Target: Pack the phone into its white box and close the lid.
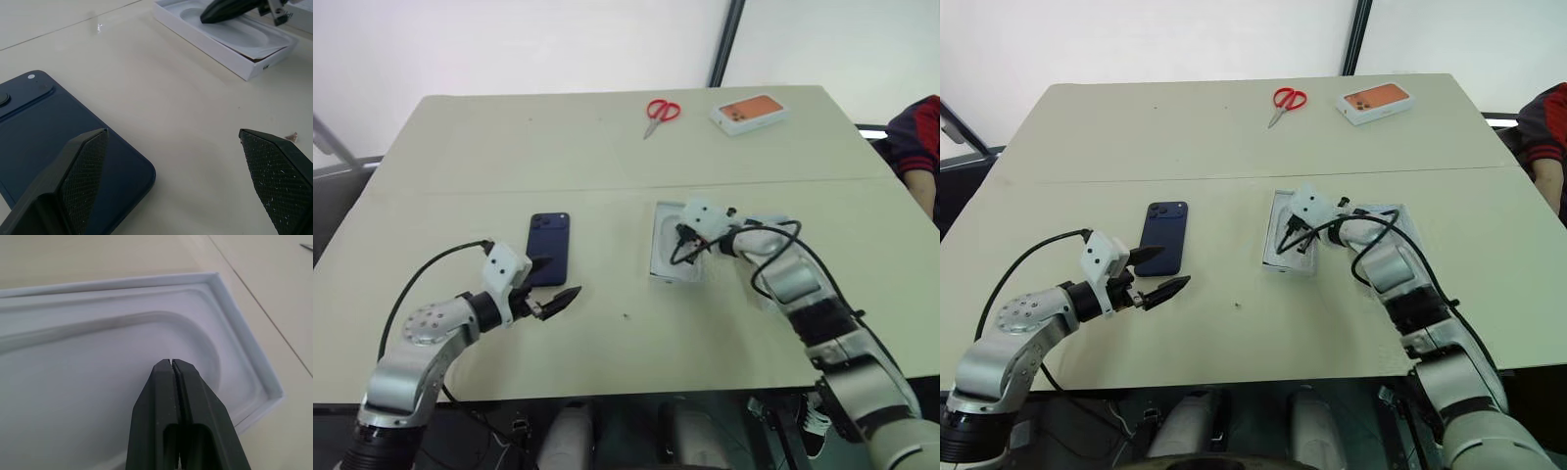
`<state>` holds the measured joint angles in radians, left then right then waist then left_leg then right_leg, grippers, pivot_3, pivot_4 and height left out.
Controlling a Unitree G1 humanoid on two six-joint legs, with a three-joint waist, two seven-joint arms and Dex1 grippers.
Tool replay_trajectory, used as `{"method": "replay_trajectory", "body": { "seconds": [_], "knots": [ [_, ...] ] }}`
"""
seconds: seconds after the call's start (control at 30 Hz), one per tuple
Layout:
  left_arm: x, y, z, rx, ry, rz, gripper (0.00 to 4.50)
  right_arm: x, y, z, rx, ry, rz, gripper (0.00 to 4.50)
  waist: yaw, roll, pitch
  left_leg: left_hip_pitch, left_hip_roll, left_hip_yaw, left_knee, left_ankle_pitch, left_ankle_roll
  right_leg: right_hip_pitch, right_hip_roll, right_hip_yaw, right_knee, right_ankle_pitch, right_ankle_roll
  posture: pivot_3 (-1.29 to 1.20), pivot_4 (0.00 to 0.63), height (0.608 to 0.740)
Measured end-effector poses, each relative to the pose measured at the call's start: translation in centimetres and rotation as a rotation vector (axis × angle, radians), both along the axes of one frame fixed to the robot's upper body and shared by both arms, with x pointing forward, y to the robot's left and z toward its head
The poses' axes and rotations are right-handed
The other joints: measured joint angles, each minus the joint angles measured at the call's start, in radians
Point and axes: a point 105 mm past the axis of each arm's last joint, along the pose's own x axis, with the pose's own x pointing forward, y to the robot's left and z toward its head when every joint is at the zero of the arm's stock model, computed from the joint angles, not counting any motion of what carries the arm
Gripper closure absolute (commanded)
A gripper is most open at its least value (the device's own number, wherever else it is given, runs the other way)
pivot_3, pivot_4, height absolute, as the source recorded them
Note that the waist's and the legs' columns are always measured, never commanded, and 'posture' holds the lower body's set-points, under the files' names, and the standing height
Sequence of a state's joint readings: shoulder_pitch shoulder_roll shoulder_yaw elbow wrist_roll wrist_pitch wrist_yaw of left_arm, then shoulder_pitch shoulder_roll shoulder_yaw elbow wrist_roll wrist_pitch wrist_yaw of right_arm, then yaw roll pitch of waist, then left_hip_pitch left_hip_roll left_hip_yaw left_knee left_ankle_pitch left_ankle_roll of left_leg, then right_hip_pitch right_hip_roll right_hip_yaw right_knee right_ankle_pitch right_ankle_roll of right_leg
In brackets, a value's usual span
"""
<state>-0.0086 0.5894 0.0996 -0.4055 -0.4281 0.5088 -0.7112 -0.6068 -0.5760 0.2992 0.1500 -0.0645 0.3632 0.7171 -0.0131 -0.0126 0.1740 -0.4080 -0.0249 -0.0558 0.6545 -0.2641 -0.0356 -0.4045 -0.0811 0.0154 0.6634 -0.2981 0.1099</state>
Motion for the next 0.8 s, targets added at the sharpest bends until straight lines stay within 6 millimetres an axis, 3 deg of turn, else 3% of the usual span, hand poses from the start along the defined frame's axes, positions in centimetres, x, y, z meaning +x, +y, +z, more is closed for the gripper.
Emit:
{"method": "replay_trajectory", "body": {
  "seconds": [0.17, 0.33, 0.57, 0.8],
  "knots": [
    [0.0, -0.5, 0.5, -0.038, -0.013, -0.009, 0.0, -2.8, 0.0, 0.8, 0.011, 0.053, 0.09, 4.43, 0.0, 0.0, 0.0, 0.0, 0.001, 0.0, -0.001, 0.0, 0.0, 0.0, 0.001, 0.0, 0.0, 0.0, 0.0, 0.0, 0.15, 0.74],
    [-0.4, -0.9, 0.8, -0.047, -0.025, -0.056, 0.0, -5.2, 0.4, -0.3, 0.003, 0.141, 0.147, 4.43, -0.001, 0.0, 0.0, 0.001, 0.001, 0.0, -0.001, 0.0, 0.0, 0.0, 0.001, 0.0, 0.0, 0.0, 0.0, 0.0, 0.15, 0.74],
    [-2.1, -2.4, -0.3, 0.017, 0.01, -0.211, 0.0, -4.6, 0.7, -0.7, -0.026, 0.125, 0.109, 4.43, 0.0, 0.0, 0.0, 0.002, 0.001, 0.0, -0.001, 0.0, 0.0, 0.002, 0.001, 0.0, 0.0, 0.0, 0.0, 0.0, 0.15, 0.74],
    [-3.0, -3.8, -0.7, 0.009, 0.01, -0.253, 0.0, -3.0, 0.3, -1.2, -0.092, 0.031, 0.064, 4.43, 0.003, 0.0, -0.001, 0.002, 0.0, 0.0, -0.001, 0.0, 0.0, 0.003, -0.001, 0.0, -0.001, 0.0, 0.0, 0.0, 0.15, 0.74]
  ]
}}
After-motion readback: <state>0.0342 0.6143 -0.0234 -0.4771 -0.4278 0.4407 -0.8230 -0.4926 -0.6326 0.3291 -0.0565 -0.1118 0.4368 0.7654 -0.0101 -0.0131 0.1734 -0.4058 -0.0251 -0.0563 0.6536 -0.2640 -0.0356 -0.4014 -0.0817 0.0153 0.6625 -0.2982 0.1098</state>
